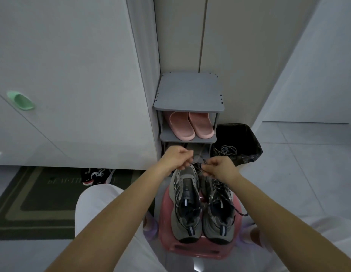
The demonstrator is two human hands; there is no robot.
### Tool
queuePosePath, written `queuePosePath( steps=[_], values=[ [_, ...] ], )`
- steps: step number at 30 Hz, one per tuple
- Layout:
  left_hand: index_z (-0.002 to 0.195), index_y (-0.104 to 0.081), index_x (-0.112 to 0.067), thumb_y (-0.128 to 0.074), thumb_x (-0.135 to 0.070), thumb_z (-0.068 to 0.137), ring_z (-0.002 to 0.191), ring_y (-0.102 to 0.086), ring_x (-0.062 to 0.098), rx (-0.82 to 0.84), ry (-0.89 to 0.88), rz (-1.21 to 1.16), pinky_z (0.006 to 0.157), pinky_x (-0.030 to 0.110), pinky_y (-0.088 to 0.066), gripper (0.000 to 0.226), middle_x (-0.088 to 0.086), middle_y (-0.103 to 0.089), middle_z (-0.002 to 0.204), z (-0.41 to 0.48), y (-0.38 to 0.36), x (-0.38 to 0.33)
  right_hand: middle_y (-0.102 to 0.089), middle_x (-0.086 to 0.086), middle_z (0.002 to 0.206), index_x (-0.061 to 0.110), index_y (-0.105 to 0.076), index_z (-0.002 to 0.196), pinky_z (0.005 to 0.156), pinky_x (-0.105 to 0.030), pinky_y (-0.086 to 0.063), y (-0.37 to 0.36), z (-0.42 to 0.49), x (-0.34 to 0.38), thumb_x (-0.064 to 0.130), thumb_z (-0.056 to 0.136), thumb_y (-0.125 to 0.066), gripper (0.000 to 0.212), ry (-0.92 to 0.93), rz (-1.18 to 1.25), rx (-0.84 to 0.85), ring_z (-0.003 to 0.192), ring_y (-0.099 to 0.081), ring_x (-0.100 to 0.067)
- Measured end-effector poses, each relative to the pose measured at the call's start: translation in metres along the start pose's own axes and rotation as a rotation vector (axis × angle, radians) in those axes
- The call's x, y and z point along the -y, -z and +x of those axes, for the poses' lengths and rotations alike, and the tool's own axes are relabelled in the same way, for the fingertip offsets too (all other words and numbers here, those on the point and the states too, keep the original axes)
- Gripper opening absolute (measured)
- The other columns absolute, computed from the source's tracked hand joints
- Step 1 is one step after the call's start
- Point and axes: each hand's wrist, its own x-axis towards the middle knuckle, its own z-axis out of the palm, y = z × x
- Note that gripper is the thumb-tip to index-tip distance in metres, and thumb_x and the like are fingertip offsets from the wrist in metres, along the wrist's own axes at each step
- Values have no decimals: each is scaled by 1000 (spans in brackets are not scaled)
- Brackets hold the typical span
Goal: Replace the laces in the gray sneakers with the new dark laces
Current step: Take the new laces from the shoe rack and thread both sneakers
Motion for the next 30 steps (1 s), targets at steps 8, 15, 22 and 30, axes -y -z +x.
queuePosePath(
  steps=[8,15,22,30],
  values=[
    [89,-70,-10,-60,-28,91,85,-61,16,-61,38,366,73,28,-46,20,4,-65,92,12,-28,69,-51,2,61,23,-45,56,65,-32,-46,-23,23,-26,12,87,-61,37,-38,-343,-86,62,-53,-17],
    [103,-73,-9,-58,-17,89,119,-49,22,-75,-64,491,99,22,-34,21,12,-55,125,18,-44,94,-59,-3,74,15,-53,75,72,-30,-42,-34,36,-33,29,94,-49,23,-82,-636,-83,84,-59,-28],
    [108,-69,-17,-57,-18,87,131,-35,22,-153,-37,501,104,26,-30,24,8,-39,137,24,-53,101,-54,-4,75,21,-34,60,74,-34,-44,-40,51,-47,29,93,-52,38,-78,-582,-89,83,-56,-29],
    [99,-70,-13,-64,-23,85,119,-43,24,-230,-16,436,101,30,-39,17,7,-38,131,30,-56,102,-65,-6,88,19,-49,72,81,-35,-46,-40,51,-47,33,87,-59,22,-71,-577,-61,90,-60,-27]
  ],
)
